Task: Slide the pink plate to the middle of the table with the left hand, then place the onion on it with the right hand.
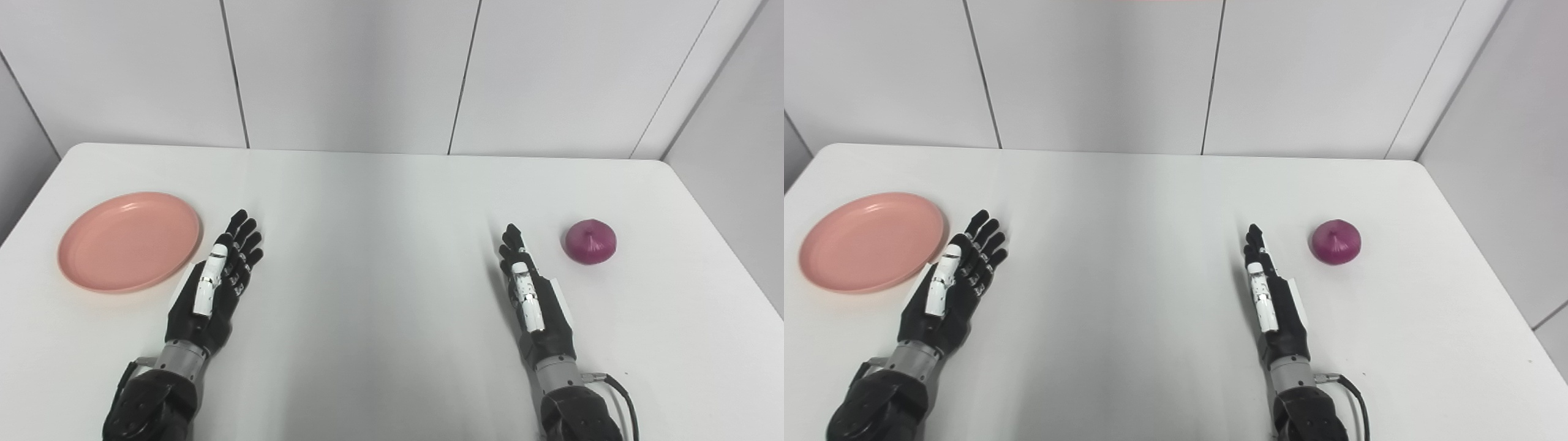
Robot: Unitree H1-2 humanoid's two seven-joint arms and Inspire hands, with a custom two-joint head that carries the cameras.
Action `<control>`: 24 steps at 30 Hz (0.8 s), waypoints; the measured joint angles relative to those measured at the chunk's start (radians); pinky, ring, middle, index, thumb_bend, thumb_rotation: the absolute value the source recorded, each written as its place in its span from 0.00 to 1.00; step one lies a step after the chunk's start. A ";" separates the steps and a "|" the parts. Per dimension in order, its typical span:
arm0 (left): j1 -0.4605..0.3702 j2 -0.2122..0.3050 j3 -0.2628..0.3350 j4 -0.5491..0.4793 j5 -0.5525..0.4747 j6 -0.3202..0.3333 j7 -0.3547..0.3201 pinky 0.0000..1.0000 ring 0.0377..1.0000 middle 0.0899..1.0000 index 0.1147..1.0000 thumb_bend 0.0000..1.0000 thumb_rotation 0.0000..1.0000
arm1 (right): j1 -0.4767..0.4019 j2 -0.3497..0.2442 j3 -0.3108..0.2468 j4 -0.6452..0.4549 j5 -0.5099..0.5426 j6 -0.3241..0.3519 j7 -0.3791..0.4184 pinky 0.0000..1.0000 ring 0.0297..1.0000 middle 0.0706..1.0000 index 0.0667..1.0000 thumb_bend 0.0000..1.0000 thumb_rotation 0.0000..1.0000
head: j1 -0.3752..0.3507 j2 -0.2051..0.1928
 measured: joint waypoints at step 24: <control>0.006 -0.012 -0.002 -0.019 0.021 0.009 0.023 1.00 1.00 1.00 1.00 0.39 1.00 | 0.000 -0.004 0.000 -0.001 0.002 0.000 0.003 1.00 1.00 1.00 1.00 0.39 1.00 | 0.035 -0.005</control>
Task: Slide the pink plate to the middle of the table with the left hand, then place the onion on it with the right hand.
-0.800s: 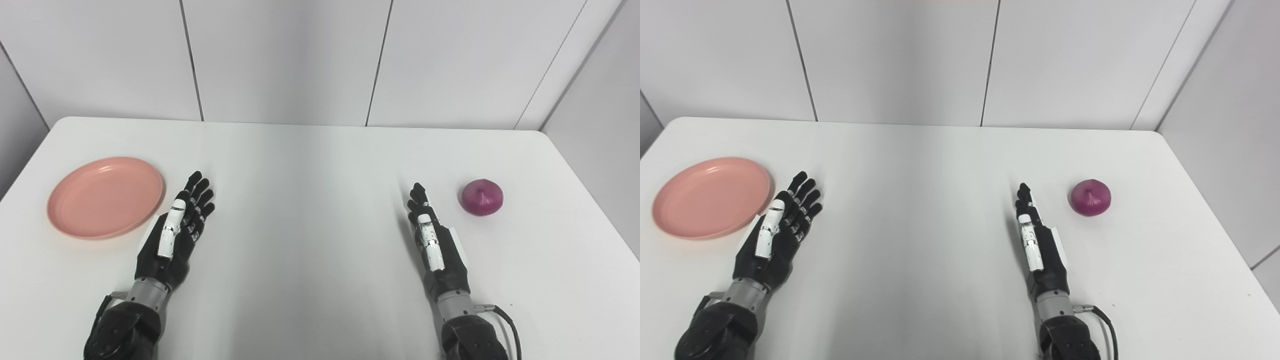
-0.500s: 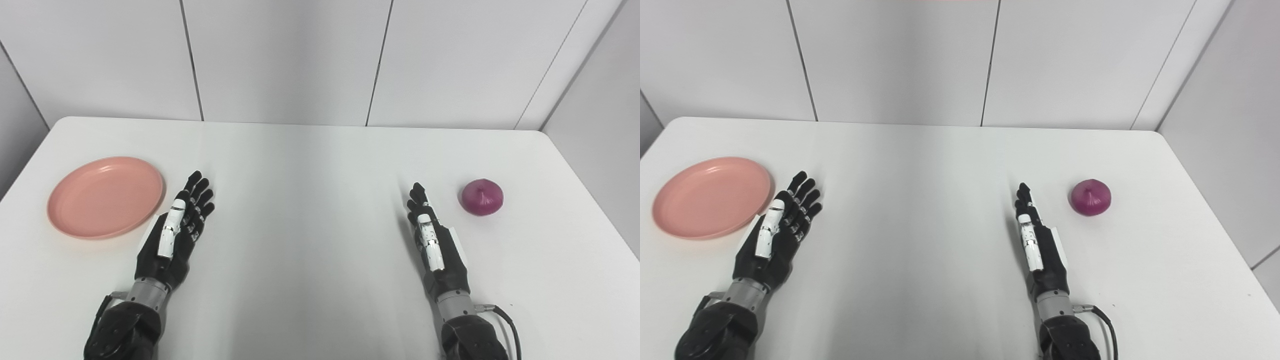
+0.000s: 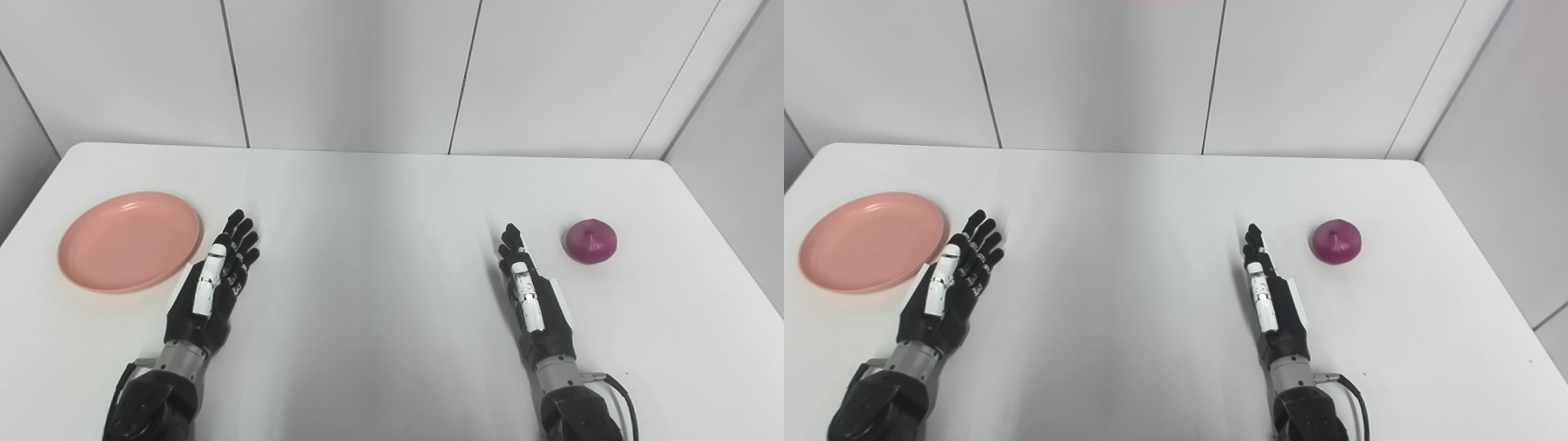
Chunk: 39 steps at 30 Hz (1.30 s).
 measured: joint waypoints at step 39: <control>0.016 -0.133 -0.083 -0.034 0.092 0.011 0.104 1.00 1.00 1.00 0.99 0.40 1.00 | 0.015 -0.059 -0.045 -0.029 0.078 0.007 0.063 1.00 1.00 1.00 1.00 0.14 1.00 | 0.524 -0.032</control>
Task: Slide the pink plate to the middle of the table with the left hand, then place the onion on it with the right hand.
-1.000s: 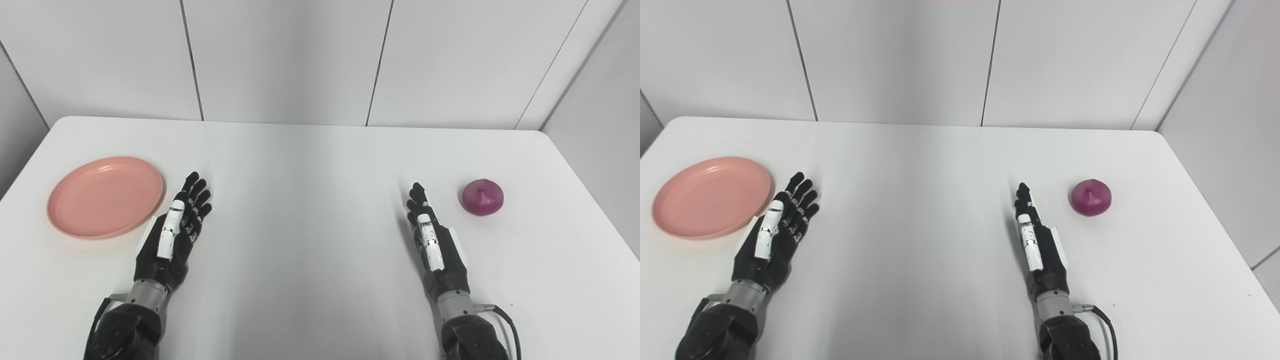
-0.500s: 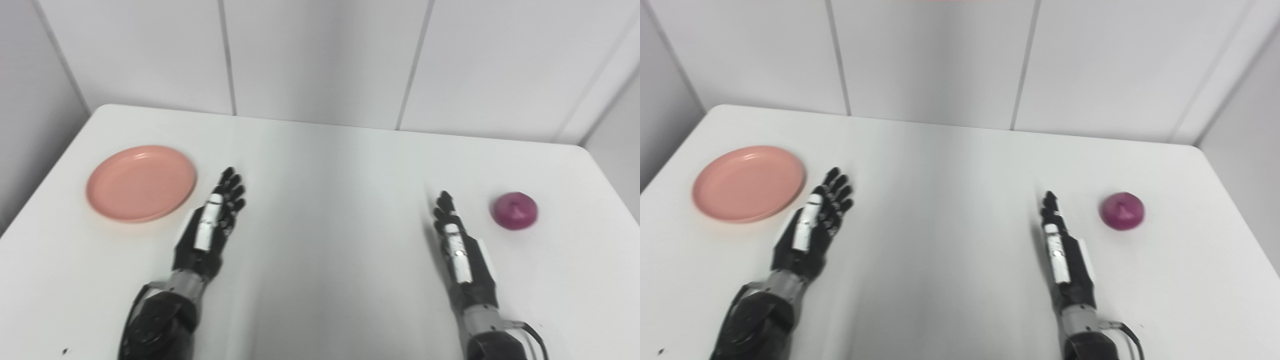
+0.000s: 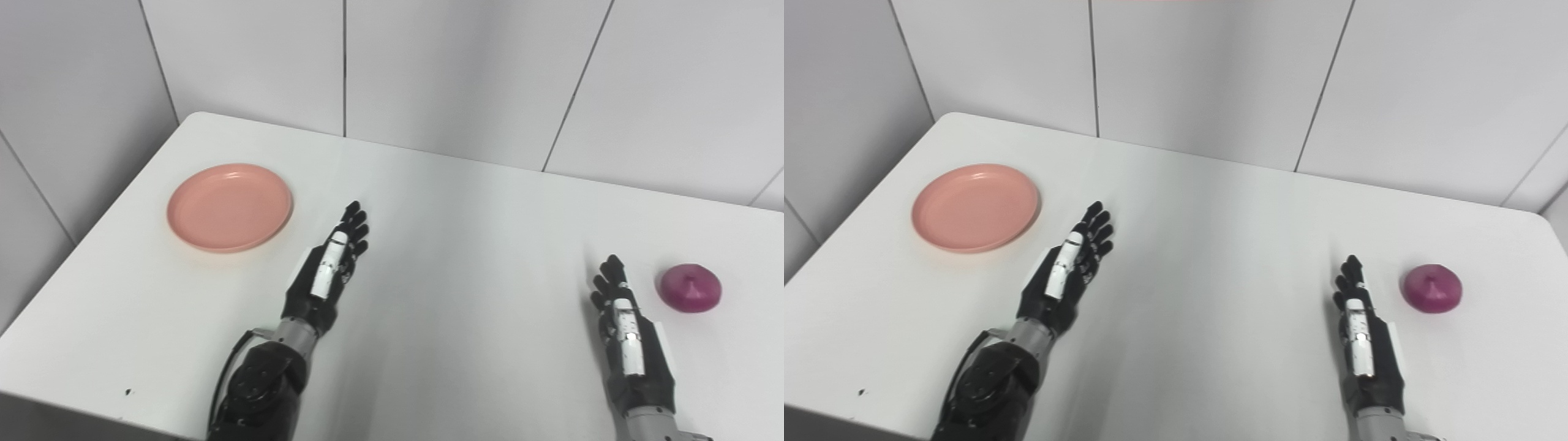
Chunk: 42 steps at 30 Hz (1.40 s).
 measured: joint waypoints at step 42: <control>-0.012 -0.037 -0.016 0.013 0.025 -0.002 0.036 1.00 1.00 1.00 0.98 0.40 1.00 | 0.005 0.034 -0.001 -0.232 -0.003 0.258 -0.031 1.00 1.00 1.00 1.00 0.00 1.00 | 0.100 -0.057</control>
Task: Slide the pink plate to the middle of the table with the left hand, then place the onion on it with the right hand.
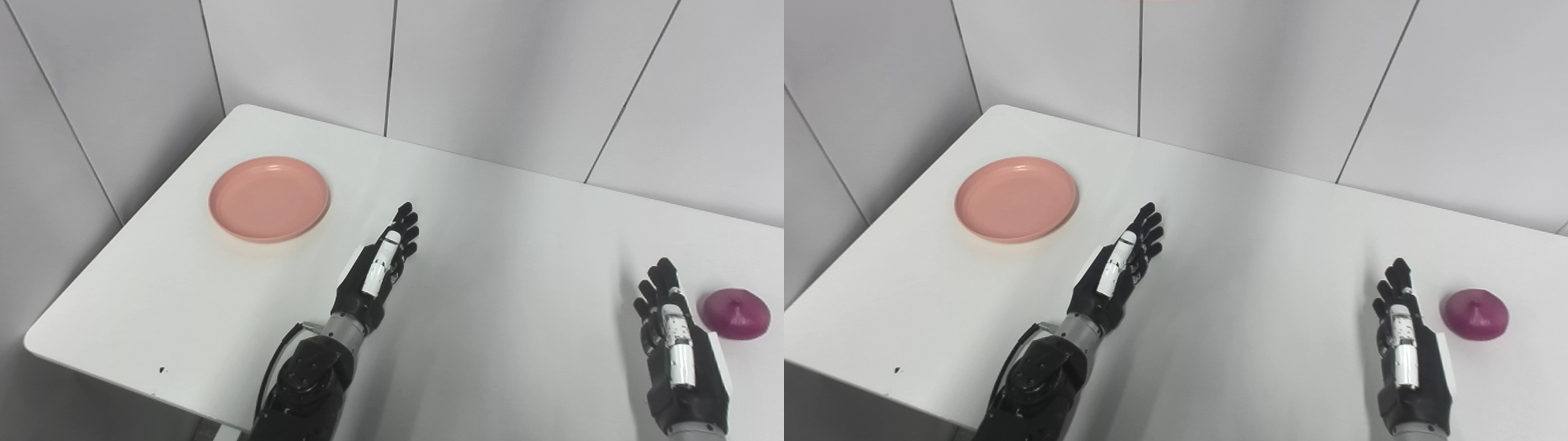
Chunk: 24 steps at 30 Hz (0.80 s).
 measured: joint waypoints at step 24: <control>0.010 0.054 0.009 -0.148 0.027 0.122 0.001 1.00 1.00 1.00 0.99 0.42 1.00 | 0.000 0.012 0.009 -0.013 0.000 0.014 -0.001 1.00 1.00 1.00 1.00 0.00 1.00 | 0.011 -0.014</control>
